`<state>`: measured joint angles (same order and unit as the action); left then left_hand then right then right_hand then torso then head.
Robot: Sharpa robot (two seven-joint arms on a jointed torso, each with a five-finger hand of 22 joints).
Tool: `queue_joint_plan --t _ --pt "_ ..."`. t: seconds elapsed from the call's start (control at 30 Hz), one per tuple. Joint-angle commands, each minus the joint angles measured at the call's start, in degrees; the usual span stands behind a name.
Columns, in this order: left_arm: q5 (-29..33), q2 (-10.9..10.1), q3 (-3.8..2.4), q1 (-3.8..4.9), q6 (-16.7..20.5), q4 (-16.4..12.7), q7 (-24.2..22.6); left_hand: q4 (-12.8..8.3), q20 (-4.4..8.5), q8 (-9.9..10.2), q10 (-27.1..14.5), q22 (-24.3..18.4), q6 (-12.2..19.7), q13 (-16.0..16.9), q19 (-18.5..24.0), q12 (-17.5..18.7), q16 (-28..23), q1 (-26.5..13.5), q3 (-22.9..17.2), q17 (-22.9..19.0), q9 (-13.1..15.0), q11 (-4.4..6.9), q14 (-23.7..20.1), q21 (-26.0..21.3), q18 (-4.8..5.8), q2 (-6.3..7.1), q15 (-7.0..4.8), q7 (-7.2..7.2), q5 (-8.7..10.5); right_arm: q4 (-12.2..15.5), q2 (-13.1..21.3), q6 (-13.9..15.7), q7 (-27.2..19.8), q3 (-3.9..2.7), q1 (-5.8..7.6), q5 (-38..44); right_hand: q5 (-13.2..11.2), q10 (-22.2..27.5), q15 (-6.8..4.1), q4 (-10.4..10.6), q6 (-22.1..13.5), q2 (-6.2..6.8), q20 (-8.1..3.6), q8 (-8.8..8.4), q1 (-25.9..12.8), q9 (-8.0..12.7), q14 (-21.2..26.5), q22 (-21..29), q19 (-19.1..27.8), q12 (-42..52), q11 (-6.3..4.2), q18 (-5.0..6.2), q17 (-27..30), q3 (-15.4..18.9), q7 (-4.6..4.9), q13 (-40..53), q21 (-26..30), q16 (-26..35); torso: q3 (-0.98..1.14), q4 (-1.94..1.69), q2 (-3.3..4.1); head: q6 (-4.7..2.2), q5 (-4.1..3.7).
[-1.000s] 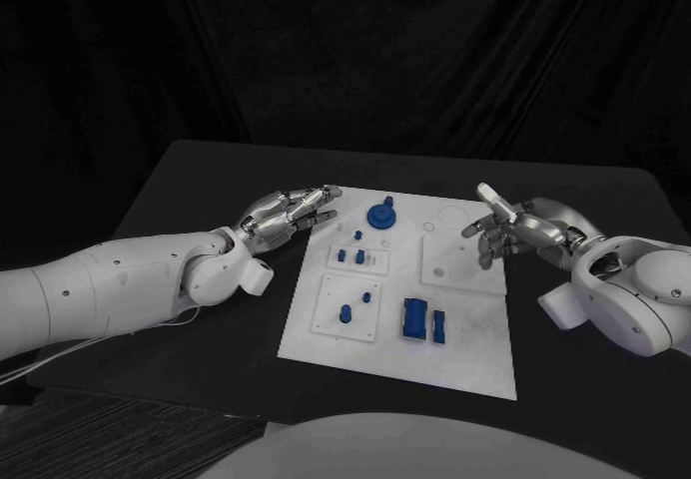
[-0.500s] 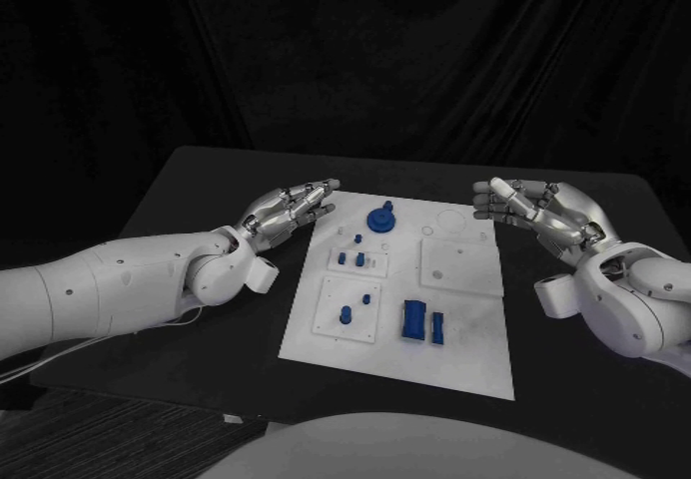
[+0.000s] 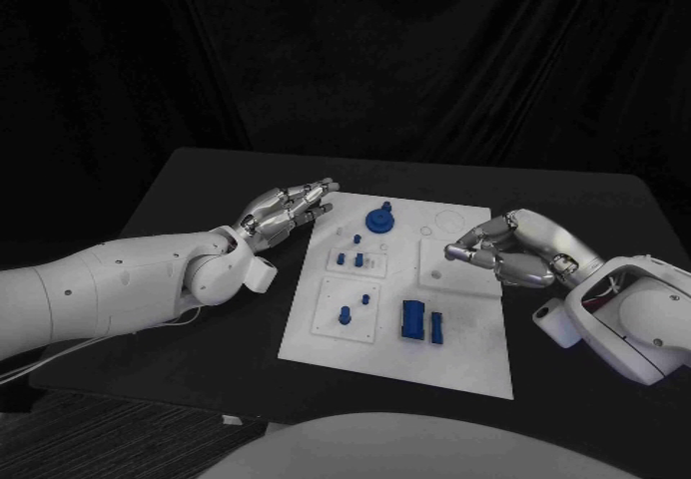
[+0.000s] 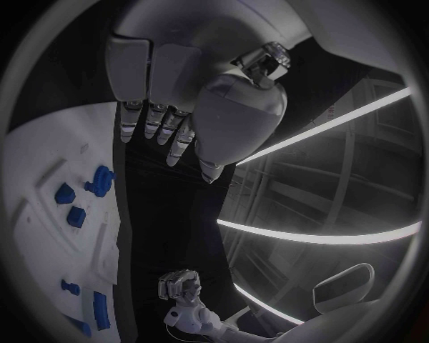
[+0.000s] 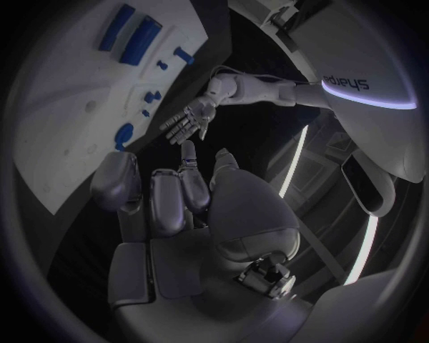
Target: Assemble the parts on the task board
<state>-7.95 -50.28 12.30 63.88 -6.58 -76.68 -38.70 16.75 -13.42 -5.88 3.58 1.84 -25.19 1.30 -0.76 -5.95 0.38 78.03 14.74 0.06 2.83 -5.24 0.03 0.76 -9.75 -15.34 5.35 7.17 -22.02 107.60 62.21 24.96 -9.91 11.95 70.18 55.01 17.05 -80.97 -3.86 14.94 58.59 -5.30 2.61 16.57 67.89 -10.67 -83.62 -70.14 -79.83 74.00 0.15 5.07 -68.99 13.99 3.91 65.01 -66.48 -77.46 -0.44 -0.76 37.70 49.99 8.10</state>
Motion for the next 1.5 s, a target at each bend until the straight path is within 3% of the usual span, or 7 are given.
queue_joint_plan --t 0.03,0.1,0.27,0.5,1.23,1.5 --pt "0.3 0.2 -0.05 -0.06 -1.4 0.0 -6.0 0.0 -0.61 -0.2 0.0 0.1 -0.4 0.1 0.1 -0.3 -0.4 0.2 -0.4 -0.1 0.0 -0.63 0.0 -0.1 -0.58 -0.51 0.62 0.20 -0.47 0.7 0.1 -14.0 16.0 0.00 -0.25 10.2 -11.8 -9.0 -0.46 1.8 2.0 -5.04 -0.69 -5.78 -16.4 2.6 -6.4 -18.6 -9.1 16.0 -0.21 -4.55 -21.0 8.6 0.35 25.0 -21.9 -12.5 0.00 0.00 -0.02 0.01 0.05" --pt "0.3 0.2 -0.05 -0.06 -1.7 0.0 -5.8 0.0 -0.73 -0.2 0.0 0.2 -0.5 0.1 0.1 -0.3 -0.4 0.3 -0.4 -0.1 0.1 -0.69 0.0 -0.1 -0.58 -0.59 0.70 0.25 -0.53 1.0 0.2 -17.2 18.8 0.00 -0.37 10.2 -14.0 -9.0 -0.32 2.0 1.6 -6.53 -0.41 -7.09 -21.4 3.4 -6.4 -18.9 -9.2 16.0 0.25 -4.64 -21.0 10.8 0.89 25.0 -22.2 -12.5 0.01 -0.01 -0.02 0.01 0.12" --pt "0.3 0.3 -0.05 -0.07 -2.2 0.2 -5.3 0.0 -0.98 -0.3 0.0 0.2 -0.5 0.1 0.0 -0.4 -0.4 0.4 -0.5 -0.1 0.1 -0.81 0.0 -0.1 -0.58 -0.72 0.86 0.34 -0.59 1.4 0.1 -22.4 22.8 0.00 -1.08 8.7 -14.3 -9.0 0.10 1.8 0.1 -6.90 -0.10 -9.06 -23.2 4.6 -6.4 -19.0 -9.2 16.0 1.02 -4.63 -21.0 12.4 1.71 25.0 -22.2 -12.5 0.00 -0.01 -0.03 0.01 0.15" --pt "0.3 0.3 -0.05 -0.07 -2.7 0.3 -4.7 0.0 -1.41 -0.4 0.1 0.3 -0.9 0.1 0.0 -0.5 -0.4 0.6 -0.6 -0.1 0.1 -1.09 0.0 -0.1 -0.58 -0.95 1.17 0.57 -0.66 1.3 0.0 -25.0 25.0 0.00 -2.44 6.8 -14.3 -9.0 0.42 1.8 -2.9 -6.76 0.30 -11.66 -27.5 6.2 -6.4 -19.1 -9.3 16.0 1.39 -4.70 -21.0 12.6 1.97 25.0 -22.5 -12.5 -0.01 -0.02 0.00 0.01 0.37" --pt "0.3 0.6 -0.05 -0.07 -3.8 0.6 -3.1 0.0 -1.94 -0.6 0.2 0.4 -1.4 0.1 -0.1 -0.7 -0.2 0.9 -1.1 0.0 0.2 -1.52 0.1 0.0 -0.62 -1.25 1.77 0.93 -0.93 1.3 -0.6 -25.3 25.5 0.00 -3.89 4.1 -14.3 -9.0 0.42 1.8 -4.4 -7.20 0.34 -12.72 -28.4 6.8 -6.4 -18.9 -9.0 16.0 1.35 -4.56 -21.0 12.5 1.89 25.0 -22.1 -12.5 0.01 -0.02 -0.01 0.01 0.46" --pt "0.3 0.6 -0.05 -0.07 -4.0 0.8 -2.8 0.0 -1.98 -0.6 0.2 0.4 -1.4 0.1 -0.1 -0.7 -0.2 0.9 -1.1 0.0 0.2 -1.56 0.1 0.0 -0.62 -1.26 1.83 0.96 -0.95 2.1 0.0 -24.2 24.7 0.00 -4.05 4.0 -14.3 -9.0 0.33 1.7 -0.9 -7.56 0.28 -11.13 -28.0 6.3 -6.4 -19.3 -9.4 16.0 1.26 -4.73 -21.0 12.5 1.83 25.0 -22.6 -12.5 0.01 -0.05 -0.02 0.01 0.48"
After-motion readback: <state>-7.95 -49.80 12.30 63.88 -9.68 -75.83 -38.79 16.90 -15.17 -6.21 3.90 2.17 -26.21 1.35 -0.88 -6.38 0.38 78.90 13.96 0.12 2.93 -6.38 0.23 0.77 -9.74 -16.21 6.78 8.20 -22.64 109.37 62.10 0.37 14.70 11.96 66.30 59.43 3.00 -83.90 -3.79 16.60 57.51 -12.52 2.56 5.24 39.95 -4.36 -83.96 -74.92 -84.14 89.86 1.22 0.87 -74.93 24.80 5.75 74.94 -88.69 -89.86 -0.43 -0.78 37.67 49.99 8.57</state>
